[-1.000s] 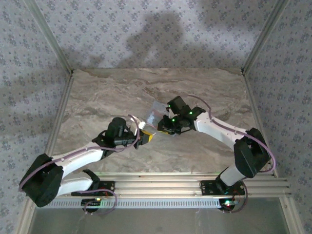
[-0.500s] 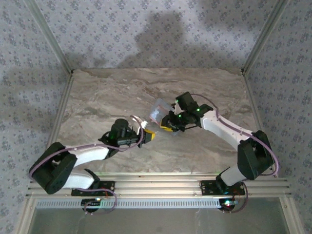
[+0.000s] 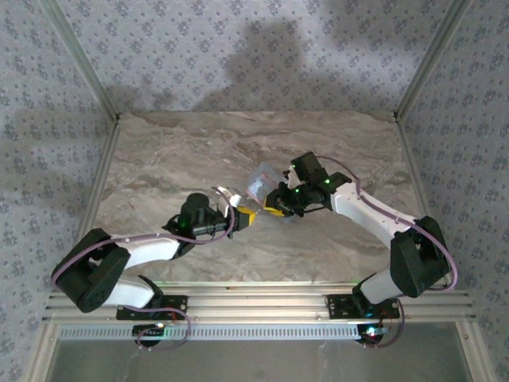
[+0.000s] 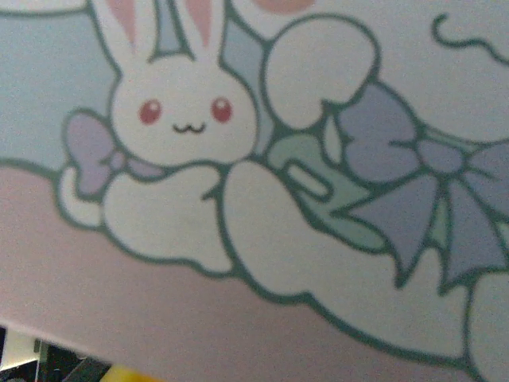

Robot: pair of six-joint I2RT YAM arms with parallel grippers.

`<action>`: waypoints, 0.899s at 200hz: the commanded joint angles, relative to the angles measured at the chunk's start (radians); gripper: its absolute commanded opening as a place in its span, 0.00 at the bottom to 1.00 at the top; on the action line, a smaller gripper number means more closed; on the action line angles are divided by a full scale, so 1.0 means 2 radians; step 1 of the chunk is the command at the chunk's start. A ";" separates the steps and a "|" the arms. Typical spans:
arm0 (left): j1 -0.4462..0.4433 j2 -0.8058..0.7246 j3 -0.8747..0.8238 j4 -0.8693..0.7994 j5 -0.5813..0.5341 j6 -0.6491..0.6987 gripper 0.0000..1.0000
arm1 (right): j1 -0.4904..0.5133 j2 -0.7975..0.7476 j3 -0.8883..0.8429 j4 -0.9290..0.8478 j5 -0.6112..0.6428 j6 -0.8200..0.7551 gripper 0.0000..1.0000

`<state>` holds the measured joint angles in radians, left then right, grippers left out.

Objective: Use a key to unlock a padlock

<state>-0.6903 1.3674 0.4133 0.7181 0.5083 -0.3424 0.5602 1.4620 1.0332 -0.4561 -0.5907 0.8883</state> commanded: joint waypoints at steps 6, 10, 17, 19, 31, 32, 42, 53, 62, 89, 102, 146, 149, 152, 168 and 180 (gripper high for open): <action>-0.005 0.013 0.013 0.029 0.010 -0.004 0.00 | -0.002 -0.018 0.001 0.025 -0.017 0.005 0.00; -0.006 0.014 0.015 0.030 0.010 -0.004 0.00 | -0.002 -0.018 0.000 0.025 -0.018 0.005 0.00; -0.007 0.018 0.016 0.033 0.010 -0.004 0.00 | -0.002 -0.018 0.001 0.024 -0.018 0.005 0.00; -0.007 0.018 0.016 0.034 0.010 -0.005 0.00 | -0.002 -0.019 0.001 0.024 -0.018 0.005 0.00; -0.007 0.022 0.016 0.040 0.010 -0.007 0.00 | -0.002 -0.019 0.002 0.024 -0.019 0.005 0.00; -0.007 0.022 0.016 0.041 0.010 -0.007 0.00 | -0.002 -0.019 0.002 0.025 -0.019 0.005 0.00; -0.009 0.023 0.018 0.044 0.010 -0.008 0.00 | -0.002 -0.019 0.002 0.024 -0.018 0.004 0.00; -0.011 0.025 0.020 0.044 0.010 -0.008 0.00 | -0.002 -0.019 0.001 0.023 -0.018 0.003 0.00; -0.013 0.026 0.021 0.043 0.009 -0.007 0.00 | -0.002 -0.020 0.000 0.024 -0.018 0.004 0.00; -0.016 0.030 0.026 0.043 0.008 -0.006 0.00 | -0.002 -0.020 0.000 0.025 -0.018 0.004 0.00; -0.016 0.032 0.027 0.045 0.008 -0.007 0.00 | -0.002 -0.020 -0.001 0.027 -0.018 0.005 0.00; -0.017 0.036 0.035 0.040 0.000 -0.006 0.00 | 0.000 -0.020 -0.002 0.030 -0.018 0.006 0.00; -0.018 0.036 0.035 0.040 0.000 -0.006 0.00 | 0.000 -0.020 -0.002 0.029 -0.018 0.006 0.00; -0.018 0.037 0.036 0.040 0.000 -0.006 0.00 | -0.001 -0.020 -0.002 0.030 -0.018 0.007 0.00; -0.018 0.040 0.038 0.040 0.000 -0.007 0.00 | 0.000 -0.020 -0.003 0.032 -0.019 0.007 0.00; -0.018 0.043 0.039 0.042 0.000 -0.007 0.00 | 0.000 -0.020 -0.003 0.032 -0.019 0.007 0.00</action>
<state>-0.7166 1.4326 0.4507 0.7624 0.5068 -0.3531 0.5602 1.4616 1.0306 -0.4370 -0.5991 0.9020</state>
